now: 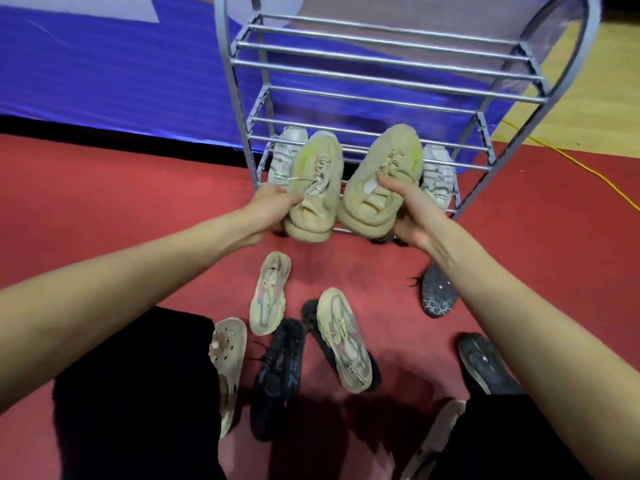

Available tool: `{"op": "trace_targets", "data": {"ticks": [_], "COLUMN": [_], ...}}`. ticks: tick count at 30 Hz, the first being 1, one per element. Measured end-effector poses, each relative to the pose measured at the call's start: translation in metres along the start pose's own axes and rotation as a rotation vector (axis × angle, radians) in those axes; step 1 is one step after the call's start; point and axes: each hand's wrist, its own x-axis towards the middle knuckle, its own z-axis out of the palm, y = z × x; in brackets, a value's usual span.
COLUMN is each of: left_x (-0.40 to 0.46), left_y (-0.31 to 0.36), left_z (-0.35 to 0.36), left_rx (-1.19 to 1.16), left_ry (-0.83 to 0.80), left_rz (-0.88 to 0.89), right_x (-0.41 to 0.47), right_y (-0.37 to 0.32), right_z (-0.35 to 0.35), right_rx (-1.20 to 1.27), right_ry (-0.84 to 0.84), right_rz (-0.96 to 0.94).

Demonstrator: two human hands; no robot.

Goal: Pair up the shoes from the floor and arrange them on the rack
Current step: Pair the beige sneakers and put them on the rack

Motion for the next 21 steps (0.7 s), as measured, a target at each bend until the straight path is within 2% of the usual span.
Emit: {"op": "trace_targets", "data": {"ticks": [6, 9, 12, 17, 21], "left_x": [0.079, 0.116, 0.149, 0.196, 0.227], "left_y": [0.018, 0.027, 0.036, 0.048, 0.052], "left_z": [-0.040, -0.046, -0.047, -0.039, -0.032], "left_rx": [0.060, 0.144, 0.229, 0.250, 0.251], "left_ry": [0.087, 0.113, 0.173, 0.278, 0.363], "left_rz": [0.095, 0.158, 0.221, 0.236, 0.176], "right_x": [0.077, 0.118, 0.156, 0.216, 0.257], "right_y": [-0.025, -0.027, -0.032, -0.047, -0.046], "right_z": [0.009, 0.017, 0.025, 0.040, 0.049], "right_rx": [-0.210, -0.365, -0.451, -0.454, -0.407], "right_ry": [0.105, 0.184, 0.195, 0.216, 0.204], "right_rz": [-0.159, -0.220, -0.277, -0.337, -0.313]}}
